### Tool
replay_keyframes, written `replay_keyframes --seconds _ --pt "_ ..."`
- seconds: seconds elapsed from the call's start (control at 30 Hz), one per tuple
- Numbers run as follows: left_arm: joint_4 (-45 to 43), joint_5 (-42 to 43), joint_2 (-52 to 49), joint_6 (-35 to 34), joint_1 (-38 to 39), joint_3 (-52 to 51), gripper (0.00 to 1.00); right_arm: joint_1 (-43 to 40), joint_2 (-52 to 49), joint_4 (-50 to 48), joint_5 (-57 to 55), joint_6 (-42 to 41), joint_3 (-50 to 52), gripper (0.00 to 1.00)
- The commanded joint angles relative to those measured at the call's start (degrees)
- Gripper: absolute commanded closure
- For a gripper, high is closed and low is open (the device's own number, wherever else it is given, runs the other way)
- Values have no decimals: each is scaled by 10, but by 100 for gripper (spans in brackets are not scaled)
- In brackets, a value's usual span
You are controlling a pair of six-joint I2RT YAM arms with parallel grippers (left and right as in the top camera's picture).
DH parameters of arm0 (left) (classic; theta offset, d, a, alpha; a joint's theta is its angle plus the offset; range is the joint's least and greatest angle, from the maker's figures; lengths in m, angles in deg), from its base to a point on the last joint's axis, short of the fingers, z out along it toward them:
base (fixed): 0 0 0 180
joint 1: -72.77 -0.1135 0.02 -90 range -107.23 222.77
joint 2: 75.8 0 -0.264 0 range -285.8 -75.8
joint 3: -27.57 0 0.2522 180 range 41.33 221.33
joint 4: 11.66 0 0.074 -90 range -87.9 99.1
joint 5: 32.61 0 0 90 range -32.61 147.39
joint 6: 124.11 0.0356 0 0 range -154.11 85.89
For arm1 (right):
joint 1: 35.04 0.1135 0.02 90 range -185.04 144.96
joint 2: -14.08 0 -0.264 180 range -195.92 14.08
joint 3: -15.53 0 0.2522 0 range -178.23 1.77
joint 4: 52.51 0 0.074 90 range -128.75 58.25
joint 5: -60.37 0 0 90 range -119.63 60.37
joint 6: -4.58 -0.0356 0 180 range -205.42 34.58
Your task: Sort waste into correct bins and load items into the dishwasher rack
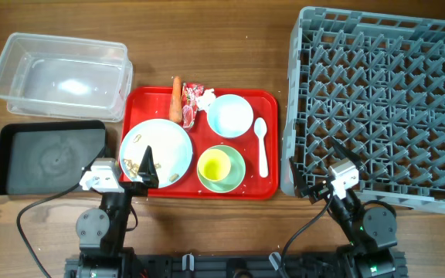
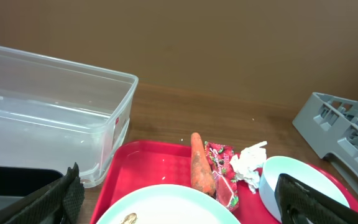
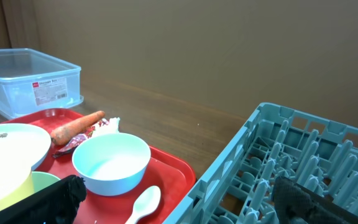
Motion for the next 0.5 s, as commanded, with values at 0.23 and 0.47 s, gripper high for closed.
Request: replay_keyframes --seconds 0.23,0.47 --pt "-2 3 5 5 -4 -6 0 -1 3 -2 -3 -6 1 0" --pt "-2 3 5 5 -4 -6 0 -1 3 -2 -3 -6 1 0"
